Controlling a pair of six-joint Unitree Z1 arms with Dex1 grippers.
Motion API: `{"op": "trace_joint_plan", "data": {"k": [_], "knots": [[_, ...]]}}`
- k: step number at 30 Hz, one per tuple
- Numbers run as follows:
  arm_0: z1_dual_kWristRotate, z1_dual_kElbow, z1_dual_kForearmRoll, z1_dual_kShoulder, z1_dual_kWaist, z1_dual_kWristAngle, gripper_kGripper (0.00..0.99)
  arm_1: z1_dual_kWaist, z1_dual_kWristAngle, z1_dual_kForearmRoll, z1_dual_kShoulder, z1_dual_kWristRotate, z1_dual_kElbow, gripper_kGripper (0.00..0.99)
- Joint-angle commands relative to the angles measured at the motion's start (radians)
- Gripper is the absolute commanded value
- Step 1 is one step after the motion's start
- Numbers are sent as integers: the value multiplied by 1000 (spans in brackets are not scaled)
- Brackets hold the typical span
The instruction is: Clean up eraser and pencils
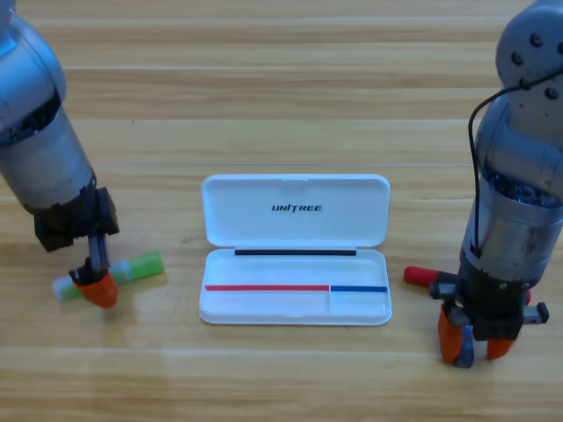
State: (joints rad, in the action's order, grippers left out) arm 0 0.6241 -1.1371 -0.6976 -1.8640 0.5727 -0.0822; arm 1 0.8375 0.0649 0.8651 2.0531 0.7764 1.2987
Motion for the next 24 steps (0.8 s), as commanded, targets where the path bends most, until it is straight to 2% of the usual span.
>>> {"op": "trace_joint_plan", "data": {"k": [1, 4, 8, 14, 19, 24], "knots": [[6, 13, 32, -72, -27, 6, 980, -32, 15, -40, 71, -23, -41, 147], [6, 13, 43, -84, -28, 4, 979, -32, 16, -43, 68, -55, -45, 2], [6, 20, 56, -93, -34, 4, 976, -32, 12, -46, 53, -105, -53, 0], [5, 23, 67, -110, -44, 4, 971, -32, -82, -34, -64, -361, -61, 0], [8, 28, 75, -121, -47, 7, 942, -32, -66, 54, -163, -681, -36, 0], [14, 36, 82, -132, -48, 10, 917, -32, 18, 249, -183, -1099, 73, 0]]}}
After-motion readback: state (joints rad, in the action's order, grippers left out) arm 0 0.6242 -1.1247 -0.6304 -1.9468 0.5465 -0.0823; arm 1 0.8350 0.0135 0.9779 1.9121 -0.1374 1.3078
